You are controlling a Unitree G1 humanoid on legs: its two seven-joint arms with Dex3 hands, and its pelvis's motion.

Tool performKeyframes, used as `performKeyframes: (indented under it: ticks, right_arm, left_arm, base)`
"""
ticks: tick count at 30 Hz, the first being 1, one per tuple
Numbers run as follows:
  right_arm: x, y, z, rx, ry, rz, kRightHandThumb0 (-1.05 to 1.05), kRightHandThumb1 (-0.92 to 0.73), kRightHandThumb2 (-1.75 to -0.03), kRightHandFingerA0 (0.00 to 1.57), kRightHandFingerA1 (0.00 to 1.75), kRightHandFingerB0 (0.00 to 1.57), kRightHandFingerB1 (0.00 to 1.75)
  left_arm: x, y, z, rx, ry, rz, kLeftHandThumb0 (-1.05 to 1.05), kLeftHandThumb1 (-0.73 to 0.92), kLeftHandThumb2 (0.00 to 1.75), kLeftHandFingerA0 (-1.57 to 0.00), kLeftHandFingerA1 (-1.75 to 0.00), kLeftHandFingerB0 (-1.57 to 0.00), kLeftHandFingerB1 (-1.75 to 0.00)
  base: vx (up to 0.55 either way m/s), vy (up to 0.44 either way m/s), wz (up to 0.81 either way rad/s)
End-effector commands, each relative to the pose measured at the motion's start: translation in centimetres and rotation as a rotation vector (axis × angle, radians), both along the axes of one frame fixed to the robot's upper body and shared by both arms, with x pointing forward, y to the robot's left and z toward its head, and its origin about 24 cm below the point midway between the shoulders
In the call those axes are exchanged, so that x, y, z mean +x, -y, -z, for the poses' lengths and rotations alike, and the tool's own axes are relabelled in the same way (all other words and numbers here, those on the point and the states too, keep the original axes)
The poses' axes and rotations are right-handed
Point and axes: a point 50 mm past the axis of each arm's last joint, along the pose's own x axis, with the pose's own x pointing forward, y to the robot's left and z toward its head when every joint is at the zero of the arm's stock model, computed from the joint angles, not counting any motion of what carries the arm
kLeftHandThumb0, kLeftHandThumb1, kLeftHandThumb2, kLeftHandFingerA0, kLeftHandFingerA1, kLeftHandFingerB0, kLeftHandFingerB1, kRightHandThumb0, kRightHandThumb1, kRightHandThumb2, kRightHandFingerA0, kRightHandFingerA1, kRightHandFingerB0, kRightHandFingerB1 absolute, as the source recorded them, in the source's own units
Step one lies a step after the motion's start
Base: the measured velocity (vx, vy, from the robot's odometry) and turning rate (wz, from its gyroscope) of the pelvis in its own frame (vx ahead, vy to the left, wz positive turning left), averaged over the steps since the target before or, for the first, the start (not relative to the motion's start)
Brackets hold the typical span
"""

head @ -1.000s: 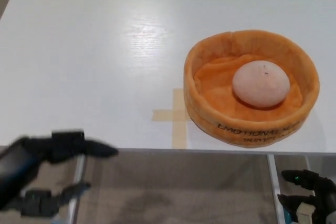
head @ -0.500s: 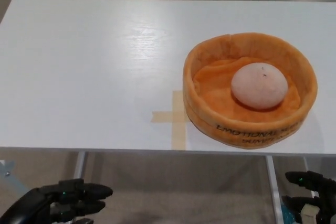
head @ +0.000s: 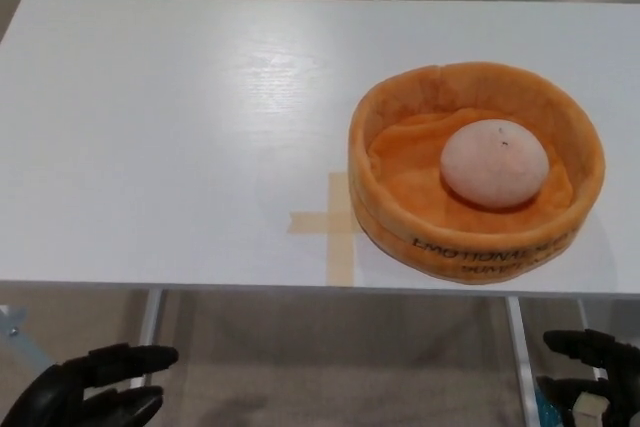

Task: Use the left hand to pick up the pink round toy on the left and place it inside the orange plate on the desk.

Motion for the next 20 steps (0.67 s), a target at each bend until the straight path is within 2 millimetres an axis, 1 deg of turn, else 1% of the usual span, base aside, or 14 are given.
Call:
performKeyframes:
  ticks: [1,2,4,10,11,17,18,20]
  right_arm:
    - [-1.9,0.3,1.3,-0.010,-0.072,-0.001,-0.30,-0.61,-0.58,0.47,0.40,0.47,0.38]
    - [-1.9,0.3,1.3,-0.009,-0.065,0.000,-0.29,-0.60,-0.58,0.48,0.41,0.47,0.39]
    - [-1.8,0.3,1.3,-0.006,-0.066,0.001,-0.28,-0.61,-0.58,0.47,0.41,0.47,0.39]
    - [-1.6,0.2,1.2,-0.008,-0.066,-0.004,-0.27,-0.61,-0.58,0.47,0.41,0.47,0.39]
    - [-1.6,0.2,1.2,-0.010,-0.068,-0.006,-0.28,-0.61,-0.58,0.47,0.41,0.47,0.38]
    - [-1.5,0.2,1.1,-0.016,-0.068,-0.013,-0.28,-0.61,-0.58,0.47,0.40,0.47,0.38]
    - [-1.5,0.3,1.1,-0.011,-0.068,-0.013,-0.28,-0.61,-0.58,0.46,0.41,0.46,0.38]
    - [-1.5,0.3,1.1,-0.008,-0.067,-0.012,-0.28,-0.61,-0.58,0.46,0.41,0.46,0.38]
  left_arm:
    - [-1.7,-1.3,3.1,0.189,-0.216,-0.207,-0.20,0.61,0.58,-0.36,-0.37,-0.50,-0.36]
    - [-1.7,-1.1,3.2,0.208,-0.225,-0.197,-0.20,0.61,0.59,-0.40,-0.38,-0.51,-0.36]
    - [-1.6,-0.9,3.4,0.212,-0.238,-0.198,-0.19,0.59,0.58,-0.42,-0.39,-0.52,-0.37]
    - [-1.2,-0.7,3.5,0.188,-0.259,-0.239,-0.18,0.58,0.58,-0.42,-0.38,-0.49,-0.36]
    - [-1.2,-0.6,3.5,0.174,-0.254,-0.250,-0.15,0.59,0.58,-0.37,-0.37,-0.49,-0.36]
    - [-0.9,-0.3,3.3,0.101,-0.220,-0.283,-0.12,0.61,0.58,-0.33,-0.34,-0.46,-0.35]
    - [-0.9,-0.3,3.3,0.101,-0.215,-0.282,-0.13,0.62,0.58,-0.32,-0.34,-0.44,-0.34]
    - [-0.9,-0.3,3.3,0.102,-0.212,-0.281,-0.13,0.62,0.58,-0.32,-0.34,-0.44,-0.34]
  base:
    - [0.00,0.000,0.00]
    - [0.00,0.000,0.00]
    - [0.00,0.000,0.00]
    - [0.00,0.000,0.00]
    - [0.00,0.000,0.00]
    - [0.00,0.000,0.00]
    - [0.00,0.000,0.00]
    - [0.00,0.000,0.00]
